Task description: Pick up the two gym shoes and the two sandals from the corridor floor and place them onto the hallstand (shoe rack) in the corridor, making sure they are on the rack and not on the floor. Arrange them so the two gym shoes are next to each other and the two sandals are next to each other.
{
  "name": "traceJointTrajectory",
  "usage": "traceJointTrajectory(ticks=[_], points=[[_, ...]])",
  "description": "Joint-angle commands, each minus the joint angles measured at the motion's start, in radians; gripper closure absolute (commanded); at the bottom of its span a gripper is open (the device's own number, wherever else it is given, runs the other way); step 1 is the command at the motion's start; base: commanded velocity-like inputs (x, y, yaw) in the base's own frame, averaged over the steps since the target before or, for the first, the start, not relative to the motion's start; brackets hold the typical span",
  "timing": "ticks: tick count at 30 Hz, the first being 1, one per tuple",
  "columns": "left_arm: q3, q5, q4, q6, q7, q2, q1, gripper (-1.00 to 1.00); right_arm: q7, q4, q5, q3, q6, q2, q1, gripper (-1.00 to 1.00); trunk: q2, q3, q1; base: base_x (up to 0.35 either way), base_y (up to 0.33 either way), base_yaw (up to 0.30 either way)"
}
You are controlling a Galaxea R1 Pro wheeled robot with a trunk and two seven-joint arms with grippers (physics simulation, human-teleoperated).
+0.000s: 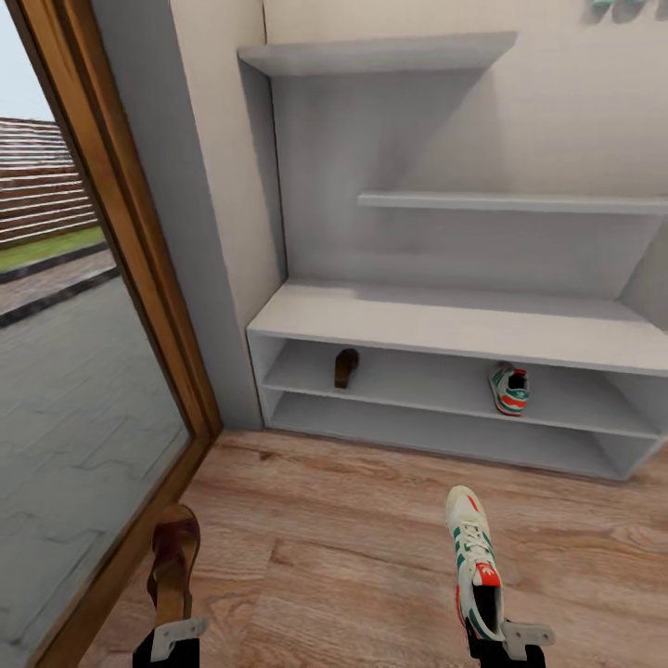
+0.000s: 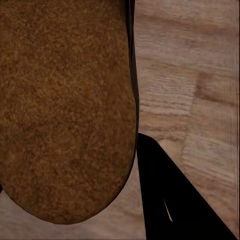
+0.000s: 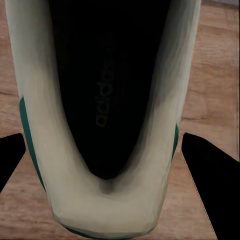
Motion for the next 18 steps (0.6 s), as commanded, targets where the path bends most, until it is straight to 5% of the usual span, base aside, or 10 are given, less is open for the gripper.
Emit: traceJointTrajectory(ticks=[1, 9, 18], points=[[0.006, -0.013, 0.0, -0.003, 0.001, -0.001, 0.0, 1.0, 0.002, 0.001, -0.003, -0.001, -0.003, 0.0, -0.001, 1.0, 0.0, -0.001, 0.0, 0.0, 0.0, -0.294], [0.006, -0.014, 0.0, -0.003, 0.001, 0.001, 0.0, 1.0, 0.002, 0.001, -0.003, -0.001, -0.003, 0.0, -0.001, 1.0, 0.0, -0.001, 0.0, 0.004, -0.011, -0.293], [0.007, -0.013, 0.0, -0.003, 0.001, 0.001, 0.0, 1.0, 0.002, 0.001, -0.003, -0.001, -0.003, 0.0, -0.001, 1.0, 0.0, -0.001, 0.0, 0.039, -0.207, -0.255]])
